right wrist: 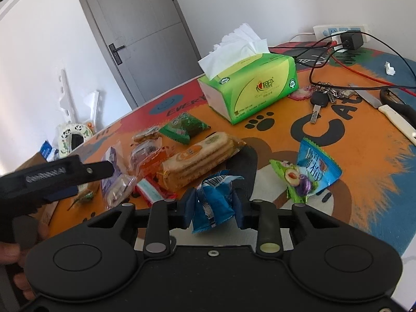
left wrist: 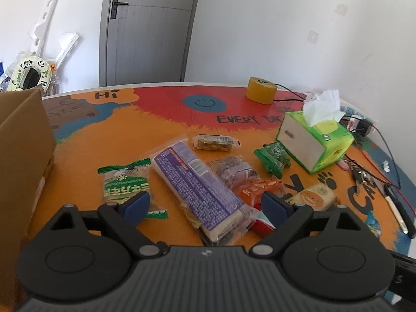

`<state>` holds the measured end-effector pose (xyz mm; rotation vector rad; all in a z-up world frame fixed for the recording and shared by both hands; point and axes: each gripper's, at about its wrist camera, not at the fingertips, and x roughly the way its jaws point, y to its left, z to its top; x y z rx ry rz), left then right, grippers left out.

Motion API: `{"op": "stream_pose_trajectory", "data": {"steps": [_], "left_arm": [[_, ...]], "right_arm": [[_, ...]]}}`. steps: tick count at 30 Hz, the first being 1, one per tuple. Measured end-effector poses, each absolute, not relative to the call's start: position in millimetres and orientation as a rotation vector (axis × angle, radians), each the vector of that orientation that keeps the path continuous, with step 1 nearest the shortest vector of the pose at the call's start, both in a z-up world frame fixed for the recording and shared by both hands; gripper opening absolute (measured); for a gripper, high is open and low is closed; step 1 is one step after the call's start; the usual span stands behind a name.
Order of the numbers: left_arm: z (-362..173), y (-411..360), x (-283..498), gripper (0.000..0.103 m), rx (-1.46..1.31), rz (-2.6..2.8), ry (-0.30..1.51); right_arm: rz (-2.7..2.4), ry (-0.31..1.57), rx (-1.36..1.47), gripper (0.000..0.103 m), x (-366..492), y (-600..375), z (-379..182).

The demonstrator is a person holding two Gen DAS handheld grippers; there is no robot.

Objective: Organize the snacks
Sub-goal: 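Grasp the blue chip bag with the right tool while the left tool grasps the purple-labelled bread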

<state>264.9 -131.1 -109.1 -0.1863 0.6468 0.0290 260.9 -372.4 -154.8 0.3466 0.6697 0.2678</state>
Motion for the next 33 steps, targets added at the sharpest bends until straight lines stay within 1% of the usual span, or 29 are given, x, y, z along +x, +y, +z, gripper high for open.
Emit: {"op": "stream_pose_trajectory", "data": {"steps": [7,9,13,16,17,18,19,20,22,24,29,33], "left_arm": [[-116.1,-136.0,281.2,0.091,-0.166,0.076,0.638],[-118.6,-137.1,283.4,0.086,-0.155,0.087,0.632],[-121.2,-141.6,283.2,0.085,-0.113,0.086,0.623],[-122.2,-142.2,281.2,0.081,-0.099,0.080,0.627],[-122.3,-142.1,279.9,0.077,-0.098,0.079,0.628],[-122.7,-142.0,278.7,0.070,-0.097,0.076,0.631],[-123.2,-141.8,277.6,0.064,-0.096,0.071,0.634],[-124.2,-141.5,277.1,0.052,-0.099,0.065,0.644],[-126.8,-137.1,274.5,0.048,-0.141,0.057,0.664],[-126.1,-137.4,269.4,0.041,-0.129,0.054,0.658],[-124.6,-134.6,255.7,0.038,-0.128,0.032,0.664],[-122.8,-131.9,242.6,0.038,-0.119,0.003,0.680]], "right_arm": [[0.297,0.661,0.352,0.031,268.8,-369.8,-154.9],[0.304,0.675,0.351,0.032,270.2,-368.4,-157.9],[0.312,0.678,0.340,0.036,268.4,-367.2,-156.5],[0.311,0.680,0.336,0.036,266.4,-366.8,-155.9],[0.310,0.680,0.334,0.036,265.7,-366.7,-155.8],[0.309,0.678,0.329,0.036,264.3,-366.0,-155.7],[0.308,0.677,0.323,0.036,263.3,-365.2,-155.7],[0.307,0.675,0.316,0.035,261.9,-364.3,-155.5],[0.306,0.674,0.311,0.033,258.9,-364.2,-155.4],[0.308,0.673,0.316,0.032,255.9,-365.4,-155.4],[0.309,0.669,0.322,0.031,249.1,-365.1,-155.8],[0.319,0.673,0.321,0.031,244.0,-361.0,-155.1]]}}
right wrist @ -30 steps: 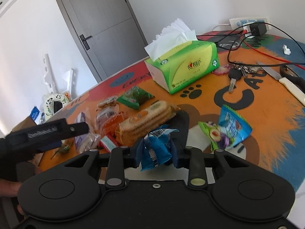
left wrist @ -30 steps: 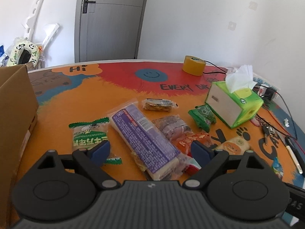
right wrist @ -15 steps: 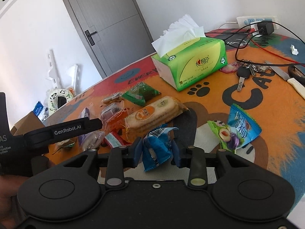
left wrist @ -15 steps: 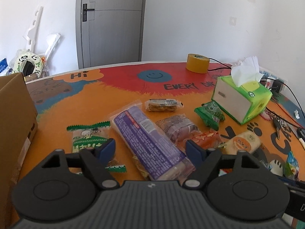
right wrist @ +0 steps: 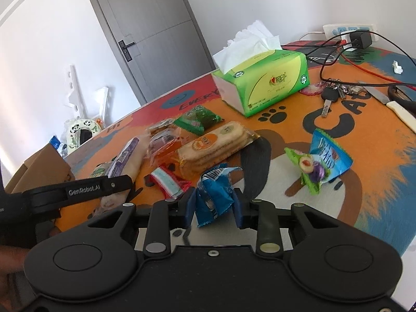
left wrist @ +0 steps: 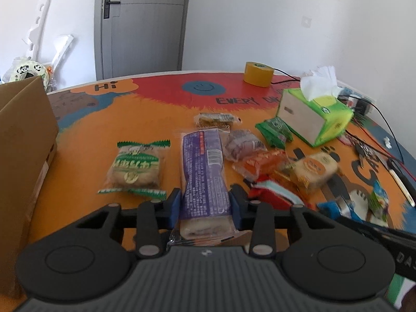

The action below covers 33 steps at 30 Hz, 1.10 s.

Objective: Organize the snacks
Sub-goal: 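Grasp the blue chip bag with the right tool while the left tool grasps the purple-labelled bread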

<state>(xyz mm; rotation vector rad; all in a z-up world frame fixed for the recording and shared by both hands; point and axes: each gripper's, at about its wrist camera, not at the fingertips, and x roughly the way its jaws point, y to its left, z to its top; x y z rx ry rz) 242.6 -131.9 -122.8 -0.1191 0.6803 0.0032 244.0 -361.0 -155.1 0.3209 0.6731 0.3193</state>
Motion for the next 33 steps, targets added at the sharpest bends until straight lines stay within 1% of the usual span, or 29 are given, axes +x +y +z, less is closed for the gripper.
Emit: {"op": "stream_pose_trajectory", "data": {"steps": [8,17,18,19,20,21,33], "left_arm": [[-121.6,-126.8,229.4,0.044,-0.118,-0.003,0.701],[-127.8,-132.0,241.6,0.045,-0.102,0.017,0.686],[-128.1,-132.3,241.2,0.041,-0.094,0.017,0.682],[-127.9,-131.5,240.9,0.040,-0.095,0.014,0.681],[-127.7,-130.3,240.1,0.036,-0.103,0.013,0.680],[-127.1,-129.1,238.9,0.035,-0.107,0.013,0.677],[-108.5,-117.0,213.3,0.024,-0.171,-0.027,0.646]], "right_arm": [[0.302,0.669,0.277,0.034,238.9,-351.0,-153.4],[0.299,0.657,0.254,0.034,238.1,-348.4,-153.9],[0.298,0.656,0.253,0.033,238.3,-348.3,-154.2],[0.300,0.654,0.252,0.033,238.4,-348.4,-154.3],[0.309,0.652,0.252,0.031,238.4,-348.8,-154.5],[0.315,0.652,0.255,0.030,237.8,-348.5,-154.8],[0.341,0.615,0.274,0.030,223.6,-335.8,-138.8]]}}
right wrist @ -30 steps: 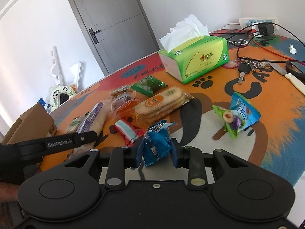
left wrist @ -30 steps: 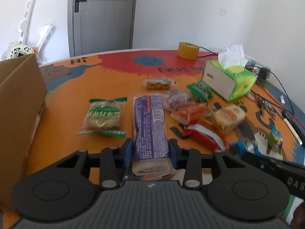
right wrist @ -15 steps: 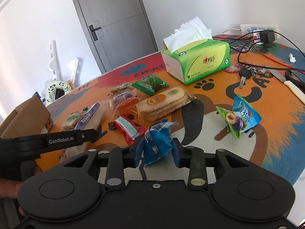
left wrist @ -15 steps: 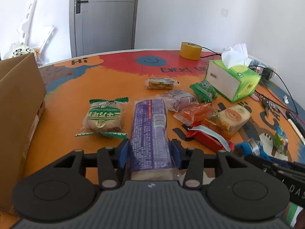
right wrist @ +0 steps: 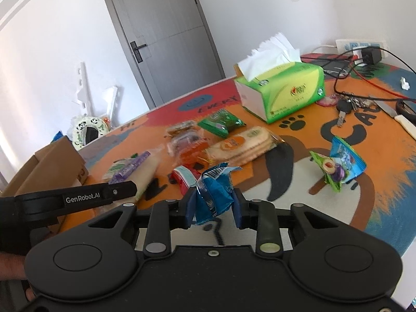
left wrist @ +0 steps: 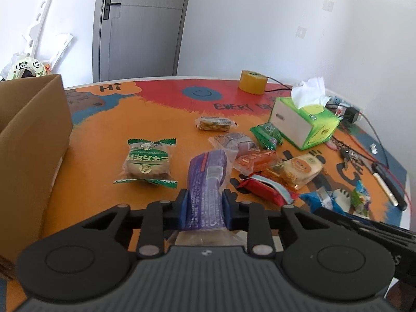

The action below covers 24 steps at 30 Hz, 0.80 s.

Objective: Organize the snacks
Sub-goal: 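Grasp the blue chip bag with the right tool while the left tool grasps the purple-labelled bread, then lift both held snacks and carry them toward the cardboard box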

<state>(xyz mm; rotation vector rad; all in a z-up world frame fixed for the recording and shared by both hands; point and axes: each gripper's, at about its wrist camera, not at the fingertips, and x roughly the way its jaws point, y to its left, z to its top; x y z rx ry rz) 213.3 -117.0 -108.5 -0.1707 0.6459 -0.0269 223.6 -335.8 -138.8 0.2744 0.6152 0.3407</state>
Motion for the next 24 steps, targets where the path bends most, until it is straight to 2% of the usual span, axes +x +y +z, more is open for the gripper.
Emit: {"op": "stream_pose_trajectory", "data": {"steps": [5,16,19,24], "left_arm": [[-97.8,-107.7,198.4,0.013,-0.194,-0.039,0.623],[-101.3,-104.0,178.7,0.015,-0.198,-0.071,0.666],[-101.3,-104.6,180.4,0.017,-0.201,-0.075,0.670],[-107.1,-109.4,189.7,0.042,-0.177,-0.063,0.675]], "right_arm": [[0.357,0.597,0.269,0.030,216.0,-325.5,-131.4],[0.382,0.591,0.259,0.030,199.4,-315.3,-128.4],[0.376,0.596,0.266,0.030,200.7,-316.8,-129.7],[0.370,0.608,0.269,0.030,202.5,-317.1,-134.3]]}}
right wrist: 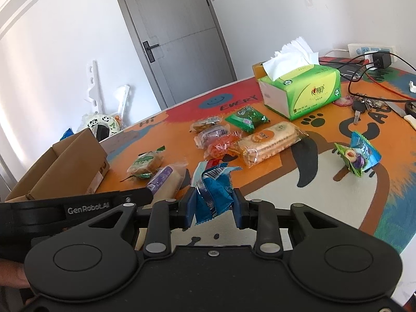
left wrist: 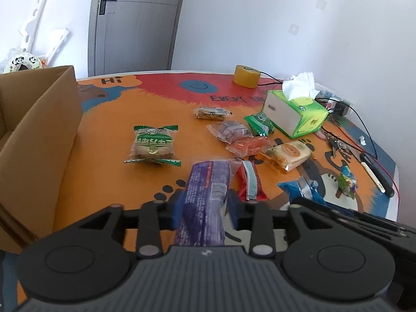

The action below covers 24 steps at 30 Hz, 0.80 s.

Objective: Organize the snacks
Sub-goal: 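Lift both held snacks and carry them toward the cardboard box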

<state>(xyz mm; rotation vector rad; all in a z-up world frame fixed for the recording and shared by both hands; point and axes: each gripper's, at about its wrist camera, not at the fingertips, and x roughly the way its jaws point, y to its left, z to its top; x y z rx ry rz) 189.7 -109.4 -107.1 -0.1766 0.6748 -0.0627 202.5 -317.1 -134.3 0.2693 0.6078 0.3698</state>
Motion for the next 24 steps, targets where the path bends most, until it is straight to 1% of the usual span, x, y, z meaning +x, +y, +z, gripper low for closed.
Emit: {"op": "stream_pose_trajectory", "data": {"steps": [5,8,10,12,14,24], "left_arm": [[-123.2,-112.9,199.8,0.043,-0.165,-0.054,0.728],[-125.9,-116.2,198.5,0.042,-0.128,-0.056,0.706],[-125.6,-115.1,198.8,0.033,-0.132,-0.053,0.704],[-124.0,-111.7,198.6,0.029,-0.150,-0.052,0.700],[-119.4,-111.8,194.0,0.029,-0.123,-0.034,0.668],[-86.9,-90.1,174.5,0.028,-0.154,-0.021,0.598]], "right_arm": [[0.364,0.624,0.276,0.030,205.5,-317.9,-139.5],[0.367,0.628,0.278,0.030,205.9,-316.8,-141.6],[0.371,0.630,0.278,0.030,205.9,-315.5,-142.1],[0.374,0.628,0.277,0.030,205.3,-314.1,-141.1],[0.379,0.621,0.275,0.030,204.6,-313.0,-138.9],[0.426,0.571,0.278,0.030,200.9,-292.7,-118.5]]}}
